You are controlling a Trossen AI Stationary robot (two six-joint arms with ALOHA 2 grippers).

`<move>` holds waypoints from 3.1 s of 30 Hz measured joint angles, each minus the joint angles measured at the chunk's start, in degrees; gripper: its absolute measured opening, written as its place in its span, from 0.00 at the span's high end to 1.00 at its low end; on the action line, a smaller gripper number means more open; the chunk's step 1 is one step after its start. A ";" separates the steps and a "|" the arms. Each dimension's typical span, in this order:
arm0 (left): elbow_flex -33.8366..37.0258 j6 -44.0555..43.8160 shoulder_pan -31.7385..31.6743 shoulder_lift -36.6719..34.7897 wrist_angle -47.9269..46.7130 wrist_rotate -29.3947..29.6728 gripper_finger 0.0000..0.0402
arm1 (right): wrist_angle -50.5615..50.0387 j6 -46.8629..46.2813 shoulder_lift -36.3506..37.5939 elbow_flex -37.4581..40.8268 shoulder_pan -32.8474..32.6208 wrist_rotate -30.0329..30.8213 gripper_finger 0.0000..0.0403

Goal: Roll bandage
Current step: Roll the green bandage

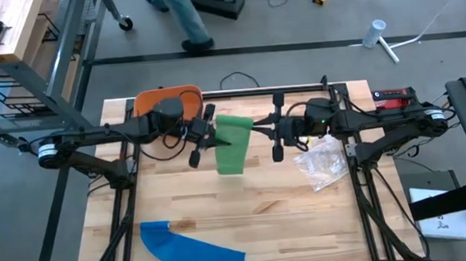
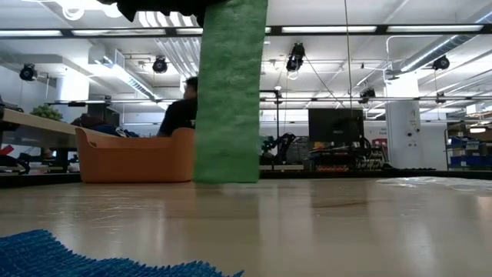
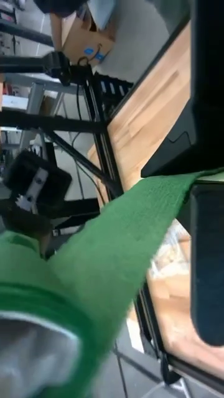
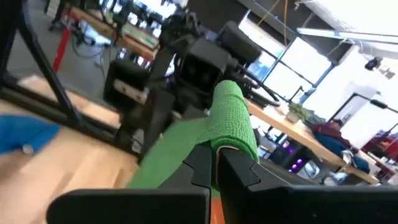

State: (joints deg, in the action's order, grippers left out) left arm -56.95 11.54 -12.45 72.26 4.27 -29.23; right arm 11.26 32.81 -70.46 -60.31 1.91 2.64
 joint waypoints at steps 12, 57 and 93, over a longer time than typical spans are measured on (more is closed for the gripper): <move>0.00 -2.04 3.43 -0.44 2.41 -3.67 1.00 | -1.19 1.74 0.00 0.22 0.38 1.92 0.99; -4.64 -35.36 -4.36 -2.82 10.83 17.36 0.24 | -14.77 -17.84 -1.09 2.84 -0.44 -5.26 0.99; -37.00 7.82 -5.02 17.03 -70.01 2.31 0.22 | -17.11 -34.37 -4.12 -1.03 -8.31 -24.76 0.99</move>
State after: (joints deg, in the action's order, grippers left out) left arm -93.95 19.37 -17.47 89.29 -65.73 -26.92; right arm -5.85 -1.56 -74.57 -61.34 -6.39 -22.11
